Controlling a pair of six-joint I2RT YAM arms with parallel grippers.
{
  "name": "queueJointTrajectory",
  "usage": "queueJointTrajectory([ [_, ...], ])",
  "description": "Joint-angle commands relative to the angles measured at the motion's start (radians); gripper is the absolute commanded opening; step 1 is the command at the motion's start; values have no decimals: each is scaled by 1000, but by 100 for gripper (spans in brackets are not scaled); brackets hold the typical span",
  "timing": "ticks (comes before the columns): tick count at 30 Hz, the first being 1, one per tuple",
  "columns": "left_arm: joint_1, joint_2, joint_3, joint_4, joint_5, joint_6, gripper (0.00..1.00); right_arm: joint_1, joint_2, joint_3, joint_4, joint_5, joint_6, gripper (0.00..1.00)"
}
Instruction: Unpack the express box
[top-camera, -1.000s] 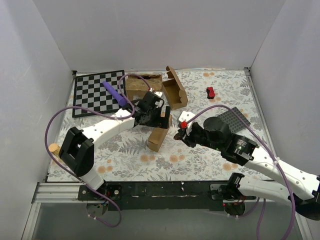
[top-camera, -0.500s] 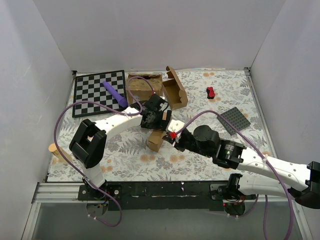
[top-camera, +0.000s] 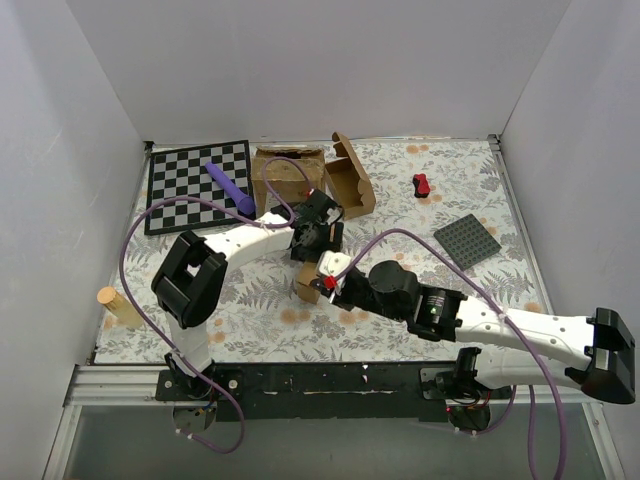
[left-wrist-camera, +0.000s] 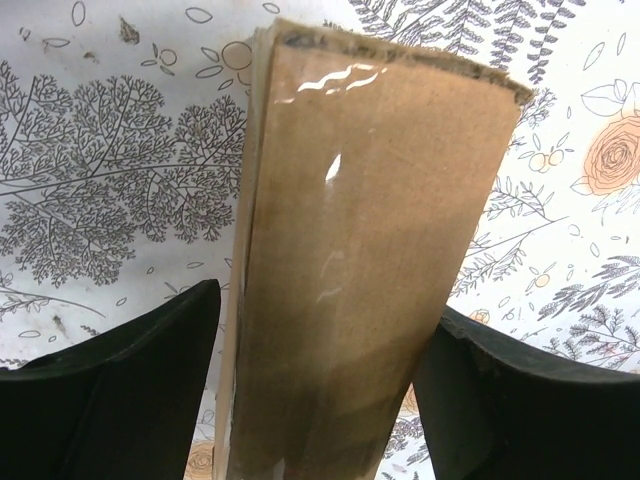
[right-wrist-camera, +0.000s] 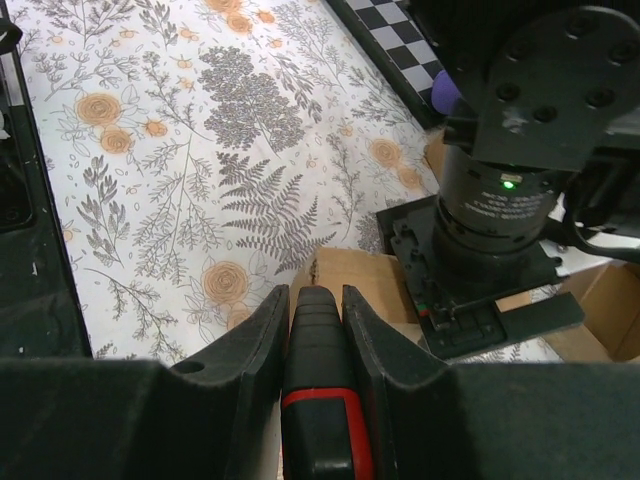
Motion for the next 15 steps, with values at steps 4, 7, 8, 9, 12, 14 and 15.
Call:
queueJointTrajectory([
  [4, -11, 14, 44, -15, -20, -4, 66, 15, 61, 5, 177, -38, -1, 1],
  [7, -11, 9, 39, -14, -24, -5, 65, 15, 75, -9, 225, -39, -5, 1],
  [8, -11, 9, 38, -14, -24, -4, 65, 15, 81, -20, 237, -36, -8, 1],
  [9, -11, 11, 36, -14, -24, -4, 65, 15, 87, -24, 250, -32, -11, 1],
  [12, -11, 17, 35, -14, -17, -4, 60, 15, 103, -43, 294, -20, -16, 1],
  [14, -11, 20, 35, -15, -13, -4, 55, 15, 106, -59, 331, -10, -14, 1],
  [15, -11, 23, 36, -14, -12, -2, 50, 15, 107, -64, 343, -1, -16, 1],
])
